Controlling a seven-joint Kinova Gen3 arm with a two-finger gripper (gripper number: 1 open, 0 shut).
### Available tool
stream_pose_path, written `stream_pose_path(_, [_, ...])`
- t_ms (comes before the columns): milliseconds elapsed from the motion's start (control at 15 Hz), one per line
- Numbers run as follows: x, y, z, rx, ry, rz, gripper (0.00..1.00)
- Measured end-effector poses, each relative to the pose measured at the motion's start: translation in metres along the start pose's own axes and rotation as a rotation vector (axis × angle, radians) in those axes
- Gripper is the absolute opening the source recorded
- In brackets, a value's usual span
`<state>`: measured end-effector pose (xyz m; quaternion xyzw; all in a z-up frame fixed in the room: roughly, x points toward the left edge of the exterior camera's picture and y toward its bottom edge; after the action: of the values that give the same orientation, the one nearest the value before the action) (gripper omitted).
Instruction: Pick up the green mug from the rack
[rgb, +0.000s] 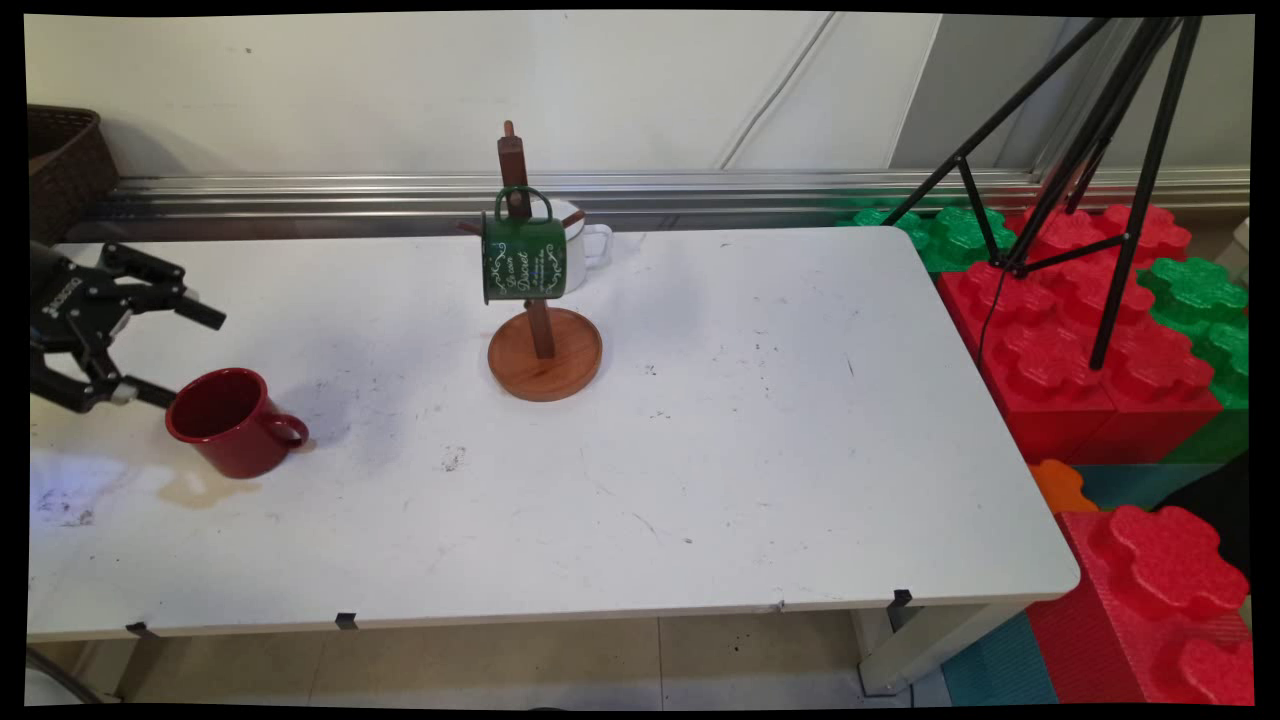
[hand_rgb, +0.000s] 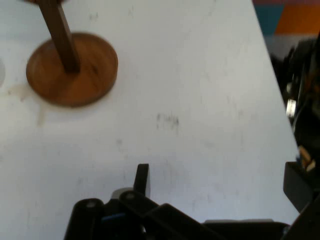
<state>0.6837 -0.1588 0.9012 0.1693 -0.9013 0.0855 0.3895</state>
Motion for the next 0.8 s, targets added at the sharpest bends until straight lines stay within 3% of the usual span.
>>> stream_pose_path(800, [0.026, -0.008, 0.019, -0.008, 0.199, -0.122, 1.0])
